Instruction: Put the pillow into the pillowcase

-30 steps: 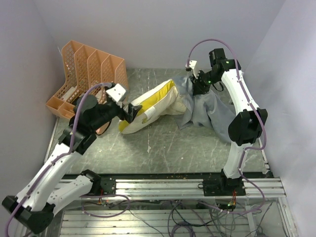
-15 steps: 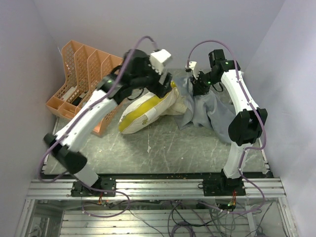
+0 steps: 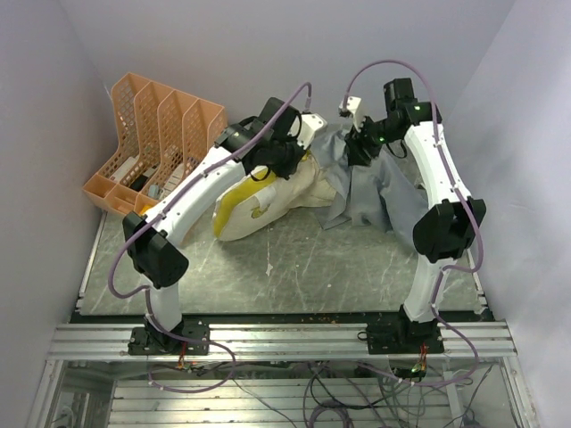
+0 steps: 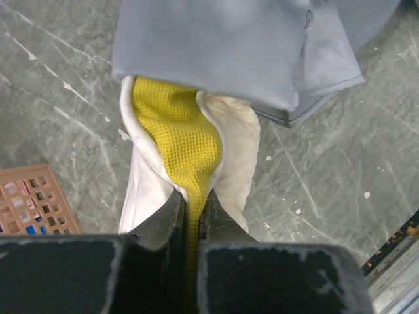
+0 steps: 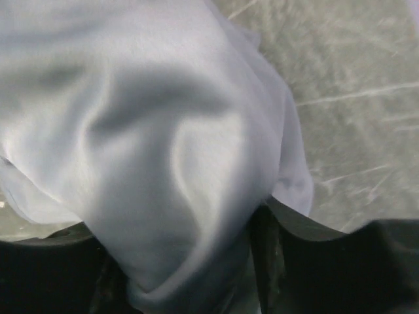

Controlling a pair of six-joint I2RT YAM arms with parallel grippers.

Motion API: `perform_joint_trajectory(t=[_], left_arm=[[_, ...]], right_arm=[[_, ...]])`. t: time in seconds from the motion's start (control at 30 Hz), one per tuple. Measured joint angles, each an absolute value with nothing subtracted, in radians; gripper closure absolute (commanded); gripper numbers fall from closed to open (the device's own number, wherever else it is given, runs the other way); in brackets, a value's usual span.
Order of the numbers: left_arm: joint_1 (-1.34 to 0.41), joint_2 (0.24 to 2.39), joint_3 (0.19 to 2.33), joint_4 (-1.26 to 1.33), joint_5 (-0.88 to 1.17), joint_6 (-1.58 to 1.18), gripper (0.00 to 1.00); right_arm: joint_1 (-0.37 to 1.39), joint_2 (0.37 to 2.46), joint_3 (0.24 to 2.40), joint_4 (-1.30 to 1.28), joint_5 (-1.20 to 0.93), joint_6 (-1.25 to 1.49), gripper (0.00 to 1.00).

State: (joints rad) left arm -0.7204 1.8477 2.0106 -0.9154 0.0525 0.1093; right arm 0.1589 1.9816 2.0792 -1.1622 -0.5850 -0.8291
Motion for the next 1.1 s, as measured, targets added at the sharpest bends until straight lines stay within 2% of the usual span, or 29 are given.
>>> perform_joint_trajectory(t=[0.1,0.27,0.37,0.6,0.7,0.73,0.8,0.9,0.93,1.03,1.1], left_arm=[[-0.686,1.848,2.008,-0.910,0.103,0.105,0.93],[-0.559,1.832,1.967,-0.842,0.260,0.071,0.93],[-0.499,1.832,1.946,-0.793,0.356,0.049,0.93],[-0.432,1.832,1.887,-0.701,0.545,0.001,0.93],[-0.416,1.835,1.880,-0.678,0.599,-0.017,0.93],[-0.410,1.839,1.880,-0.669,0.617,-0.023,0.93],[-0.400,1.847,1.879,-0.654,0.643,-0.035,0.93],[-0.390,1.854,1.870,-0.631,0.677,-0.051,0.93],[-0.387,1.855,1.866,-0.624,0.686,-0.056,0.93],[-0.380,1.855,1.854,-0.603,0.711,-0.069,0.93],[-0.376,1.855,1.846,-0.590,0.725,-0.077,0.93]], right_arm=[[0.137,1.972,2.132,-1.161,-0.635,-0.816,0.26],[0.107,1.848,2.094,-1.133,-0.701,-0.785,0.17],[0.108,1.692,1.999,-1.067,-0.731,-0.744,0.15],[0.117,1.477,1.888,-0.953,-0.818,-0.684,0.20],[0.207,1.423,1.768,-0.906,-0.825,-0.663,0.22],[0.261,1.403,1.699,-0.867,-0.804,-0.645,0.24],[0.356,1.374,1.557,-0.799,-0.745,-0.591,0.35],[0.402,1.371,1.423,-0.701,-0.615,-0.498,0.35],[0.413,1.372,1.386,-0.665,-0.554,-0.464,0.30],[0.452,1.361,1.288,-0.545,-0.360,-0.364,0.07],[0.497,1.346,1.229,-0.467,-0.229,-0.295,0.01]])
